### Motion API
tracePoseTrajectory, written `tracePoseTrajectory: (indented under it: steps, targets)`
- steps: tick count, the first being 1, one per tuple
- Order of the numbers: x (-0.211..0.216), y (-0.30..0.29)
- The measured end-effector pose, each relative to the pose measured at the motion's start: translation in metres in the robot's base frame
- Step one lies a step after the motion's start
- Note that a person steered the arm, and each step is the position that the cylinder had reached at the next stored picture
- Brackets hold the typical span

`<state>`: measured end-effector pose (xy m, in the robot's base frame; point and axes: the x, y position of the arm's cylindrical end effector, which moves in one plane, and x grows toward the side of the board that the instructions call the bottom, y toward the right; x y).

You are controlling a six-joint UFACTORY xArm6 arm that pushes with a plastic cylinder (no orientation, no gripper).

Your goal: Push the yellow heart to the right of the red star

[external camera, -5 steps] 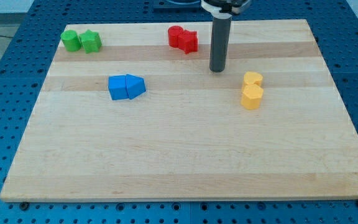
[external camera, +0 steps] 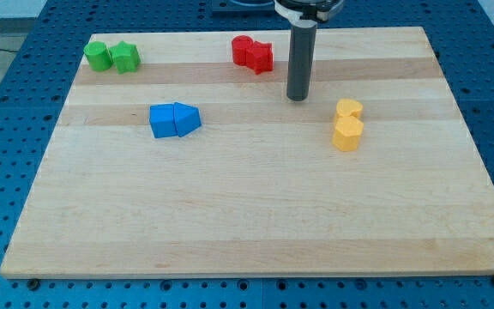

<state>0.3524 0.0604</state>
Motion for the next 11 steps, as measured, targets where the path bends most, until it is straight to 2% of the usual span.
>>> tracePoseTrajectory:
  steps: [1, 2, 3, 4, 5, 6, 7, 8, 10, 11]
  targets:
    - [0.000, 0.031]
    - [0.001, 0.142]
    - [0.083, 0.136]
    - [0.066, 0.068]
    - [0.018, 0.004]
    - [0.016, 0.018]
    - [0.047, 0.053]
    - [0.025, 0.071]
    - [-0.054, -0.042]
    - [-0.042, 0.011]
